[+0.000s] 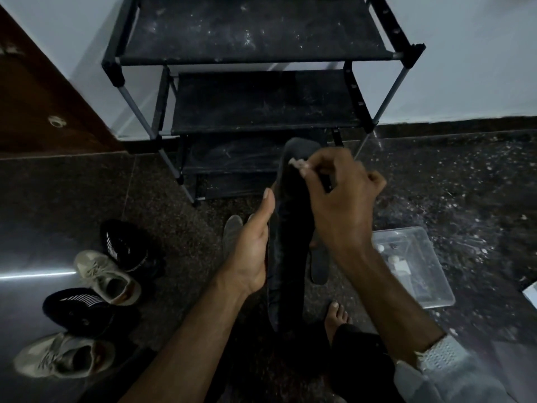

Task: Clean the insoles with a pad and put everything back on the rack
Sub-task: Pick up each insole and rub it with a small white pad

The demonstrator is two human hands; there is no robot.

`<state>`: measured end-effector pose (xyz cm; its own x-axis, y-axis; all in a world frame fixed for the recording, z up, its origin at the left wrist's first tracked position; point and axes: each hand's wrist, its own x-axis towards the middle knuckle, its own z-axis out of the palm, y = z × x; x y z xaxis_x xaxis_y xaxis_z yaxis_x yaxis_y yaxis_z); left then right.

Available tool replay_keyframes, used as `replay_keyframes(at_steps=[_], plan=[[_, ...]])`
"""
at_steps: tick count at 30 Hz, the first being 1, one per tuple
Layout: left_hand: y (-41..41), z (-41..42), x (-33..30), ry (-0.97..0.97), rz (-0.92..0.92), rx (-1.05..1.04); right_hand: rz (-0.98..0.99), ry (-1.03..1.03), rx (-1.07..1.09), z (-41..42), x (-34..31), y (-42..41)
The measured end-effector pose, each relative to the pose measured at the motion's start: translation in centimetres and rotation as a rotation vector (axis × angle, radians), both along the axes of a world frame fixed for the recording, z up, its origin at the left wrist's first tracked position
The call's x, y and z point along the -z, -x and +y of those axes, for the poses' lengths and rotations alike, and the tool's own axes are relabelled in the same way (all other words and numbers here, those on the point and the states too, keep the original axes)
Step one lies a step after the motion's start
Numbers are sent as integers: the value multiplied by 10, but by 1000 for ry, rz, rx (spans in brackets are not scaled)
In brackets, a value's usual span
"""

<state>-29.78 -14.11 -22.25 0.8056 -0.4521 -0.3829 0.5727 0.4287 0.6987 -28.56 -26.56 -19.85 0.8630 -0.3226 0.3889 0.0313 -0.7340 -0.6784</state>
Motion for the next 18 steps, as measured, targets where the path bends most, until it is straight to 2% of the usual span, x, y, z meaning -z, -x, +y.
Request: replay_keyframes(at_steps=[4,9,11,15,18], plan=[[3,-4,1,-12,-28,56,6,-92,77,-15,-4,-4],[2,-2,1,-11,-29,28,-8,-21,-84,7,-1,3],[2,-1,2,-13,-33,34,-22,12,-86,5,-3,1],[4,-3,1,-27,-31,72,-23,-122,38,-19,-5,-6],[4,-3,2,-38,-62,86,-48,-133,0,-17,-3,-6]])
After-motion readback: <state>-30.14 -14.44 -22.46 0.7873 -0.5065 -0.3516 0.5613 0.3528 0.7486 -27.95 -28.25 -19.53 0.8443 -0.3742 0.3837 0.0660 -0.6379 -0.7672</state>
